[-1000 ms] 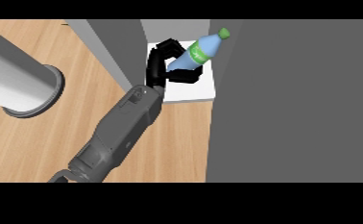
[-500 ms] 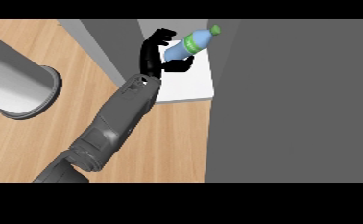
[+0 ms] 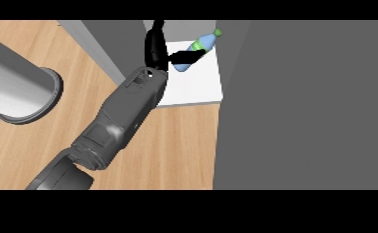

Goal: Pick up the bottled water, place it into the cabinet and close the cabinet

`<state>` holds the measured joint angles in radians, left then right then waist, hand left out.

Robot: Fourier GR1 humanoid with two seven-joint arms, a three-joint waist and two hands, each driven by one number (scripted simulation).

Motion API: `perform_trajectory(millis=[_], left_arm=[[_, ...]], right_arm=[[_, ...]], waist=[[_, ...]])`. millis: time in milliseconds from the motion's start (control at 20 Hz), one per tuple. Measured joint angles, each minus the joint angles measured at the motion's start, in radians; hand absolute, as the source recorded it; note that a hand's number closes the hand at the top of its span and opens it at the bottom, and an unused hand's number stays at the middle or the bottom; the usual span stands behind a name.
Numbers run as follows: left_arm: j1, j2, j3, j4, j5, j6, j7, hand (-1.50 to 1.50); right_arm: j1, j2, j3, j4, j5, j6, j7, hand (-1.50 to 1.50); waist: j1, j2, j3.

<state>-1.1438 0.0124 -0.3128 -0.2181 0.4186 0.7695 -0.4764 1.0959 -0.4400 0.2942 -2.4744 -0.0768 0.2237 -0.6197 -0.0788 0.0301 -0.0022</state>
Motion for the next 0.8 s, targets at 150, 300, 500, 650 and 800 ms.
perform_trajectory(millis=[150, 300, 500, 650, 800], left_arm=[[0.007, -0.005, 0.062, -0.071, 0.053, -0.061, -0.088, 1.5], [0.023, -0.009, 0.096, -0.12, 0.096, -0.171, -0.151, 1.5], [0.039, -0.011, 0.102, -0.15, 0.139, -0.269, -0.187, 1.5], [0.066, -0.012, 0.079, -0.179, 0.174, -0.303, -0.204, 1.5], [0.096, -0.012, 0.034, -0.232, 0.212, -0.324, -0.19, 1.5]], right_arm=[[-0.004, 0.007, 0.009, 0.004, 0.001, 0.002, -0.001, -1.5], [-0.007, 0.006, 0.013, 0.007, 0.003, 0.01, -0.001, -1.5], [-0.005, 0.005, 0.02, -0.002, 0.003, 0.013, 0.015, -1.5], [0.001, 0.002, 0.019, -0.011, 0.002, 0.014, 0.028, -1.5], [-0.011, 0.008, 0.025, -0.014, 0.004, 0.009, 0.044, -1.5]], waist=[[0.006, -0.002, -0.001], [0.008, -0.005, -0.001], [0.016, -0.013, 0.0], [0.019, -0.018, 0.001], [0.029, -0.023, 0.001]])
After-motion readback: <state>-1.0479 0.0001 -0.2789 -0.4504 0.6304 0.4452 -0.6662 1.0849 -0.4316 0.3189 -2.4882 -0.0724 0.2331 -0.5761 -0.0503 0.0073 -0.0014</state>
